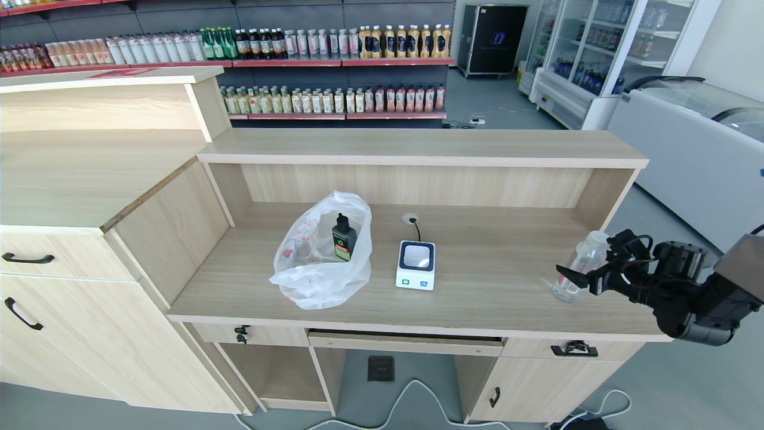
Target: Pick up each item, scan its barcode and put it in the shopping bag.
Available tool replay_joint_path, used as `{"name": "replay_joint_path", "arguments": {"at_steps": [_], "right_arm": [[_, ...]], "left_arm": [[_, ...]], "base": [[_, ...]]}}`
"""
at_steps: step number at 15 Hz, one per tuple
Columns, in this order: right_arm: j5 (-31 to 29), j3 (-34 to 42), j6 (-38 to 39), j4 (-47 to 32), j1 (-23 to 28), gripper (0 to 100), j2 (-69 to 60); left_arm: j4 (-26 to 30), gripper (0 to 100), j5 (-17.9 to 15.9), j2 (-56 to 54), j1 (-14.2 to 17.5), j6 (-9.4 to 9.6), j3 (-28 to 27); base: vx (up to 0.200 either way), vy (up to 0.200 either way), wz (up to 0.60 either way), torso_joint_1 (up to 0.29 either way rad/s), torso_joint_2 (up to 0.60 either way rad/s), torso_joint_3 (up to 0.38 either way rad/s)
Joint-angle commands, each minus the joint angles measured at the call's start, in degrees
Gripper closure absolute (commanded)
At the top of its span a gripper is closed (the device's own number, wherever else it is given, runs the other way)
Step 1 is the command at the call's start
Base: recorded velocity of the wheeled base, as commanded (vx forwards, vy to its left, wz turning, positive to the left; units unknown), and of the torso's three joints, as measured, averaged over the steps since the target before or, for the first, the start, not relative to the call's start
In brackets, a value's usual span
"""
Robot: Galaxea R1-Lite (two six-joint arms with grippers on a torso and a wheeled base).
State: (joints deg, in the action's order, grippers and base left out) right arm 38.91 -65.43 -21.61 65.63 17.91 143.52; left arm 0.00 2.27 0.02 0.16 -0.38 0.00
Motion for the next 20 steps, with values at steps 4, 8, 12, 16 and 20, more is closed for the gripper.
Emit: {"name": "replay_joint_path", "arguments": {"at_steps": [4,8,12,16,20], "right_arm": [[0.02,-0.93,-0.10,1.16,-0.33,0,1.76],[0.02,-2.78,-0.10,1.16,-0.51,0,2.99],[0.02,-4.09,-0.10,1.16,-0.95,0,4.05],[0.02,-6.64,-0.10,1.16,-1.56,0,5.72],[0.02,-7.70,-0.10,1.16,-2.00,0,6.51]], "left_arm": [[0.00,0,0.02,-0.02,0.02,-0.06,0.00],[0.00,0,0.02,-0.02,0.02,-0.06,0.00],[0.00,0,0.02,-0.02,0.02,0.03,0.00],[0.00,0,0.02,-0.02,0.02,-0.06,0.00],[0.00,0,0.02,-0.02,0.02,0.03,0.00]], "base": [[0.000,0.000,0.00,0.000,0.00,0.000],[0.000,0.000,0.00,0.000,0.00,0.000],[0.000,0.000,0.00,0.000,0.00,0.000],[0.000,0.000,0.00,0.000,0.00,0.000],[0.000,0.000,0.00,0.000,0.00,0.000]]}}
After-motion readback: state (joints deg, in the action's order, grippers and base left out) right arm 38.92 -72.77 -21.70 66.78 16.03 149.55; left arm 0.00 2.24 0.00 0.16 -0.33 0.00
